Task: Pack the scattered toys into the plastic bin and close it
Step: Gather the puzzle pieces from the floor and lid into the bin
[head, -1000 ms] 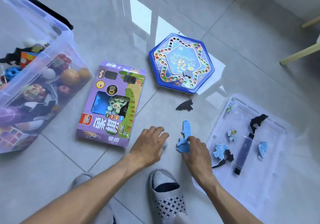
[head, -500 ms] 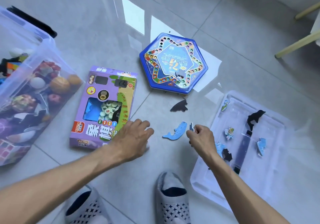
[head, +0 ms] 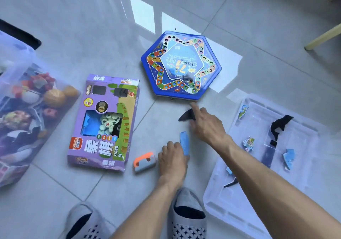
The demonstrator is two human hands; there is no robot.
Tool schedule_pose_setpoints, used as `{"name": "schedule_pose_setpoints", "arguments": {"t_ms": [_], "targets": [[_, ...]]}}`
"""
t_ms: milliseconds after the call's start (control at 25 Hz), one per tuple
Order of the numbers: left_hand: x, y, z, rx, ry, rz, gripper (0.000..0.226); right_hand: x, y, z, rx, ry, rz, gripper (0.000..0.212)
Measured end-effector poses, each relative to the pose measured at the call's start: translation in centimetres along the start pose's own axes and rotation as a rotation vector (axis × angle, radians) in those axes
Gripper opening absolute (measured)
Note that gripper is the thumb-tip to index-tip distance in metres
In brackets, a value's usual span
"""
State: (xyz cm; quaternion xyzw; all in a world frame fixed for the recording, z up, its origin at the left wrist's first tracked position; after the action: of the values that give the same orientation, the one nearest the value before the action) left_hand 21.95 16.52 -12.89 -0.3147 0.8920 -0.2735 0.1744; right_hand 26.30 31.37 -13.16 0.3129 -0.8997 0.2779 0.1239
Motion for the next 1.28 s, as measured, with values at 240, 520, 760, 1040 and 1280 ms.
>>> {"name": "schedule_pose_setpoints", "arguments": {"t_ms": [240,520,760,1040,1280], "targets": [[3.5,-0.5,0.3,0.013,-0.238,0.056,0.016,0.6,-1.5,0.5,0.026,-0.004,0.136,0.022],[10.2,-3.2,-9.6,-0.175,-0.547,0.019,0.017,10.5,-3.8,-3.6,0.217,1.002,0.279,0.014],[25.0,-10.7,-25.8,-0.798,-0.723,-0.321,0.016,36.0,-5.9,-11.0,0.478,1.378,-0.057,0.011],[34.6,-17.7,-30.5,-0.734,-0.613,-0.841,0.063,45.3,-5.8,-13.8,0.524,1.410,0.050,0.056],[26.0,-11.2,-27.8,-0.720,-0.379,-0.300,0.037,22.8,-5.8,-8.8,0.152,1.420,0.437,0.019]]}}
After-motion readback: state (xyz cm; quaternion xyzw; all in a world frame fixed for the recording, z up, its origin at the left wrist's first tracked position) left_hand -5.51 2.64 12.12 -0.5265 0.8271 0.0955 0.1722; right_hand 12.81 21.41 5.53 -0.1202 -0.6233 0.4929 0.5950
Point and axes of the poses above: each hand's wrist, its own y-axis towards the middle knuckle, its own z-axis out of the palm, x = y × z, the point moved 1 cm from there along y, towards the middle knuckle, and after that the axes turned 6 degrees about y, right-handed, at the moved point
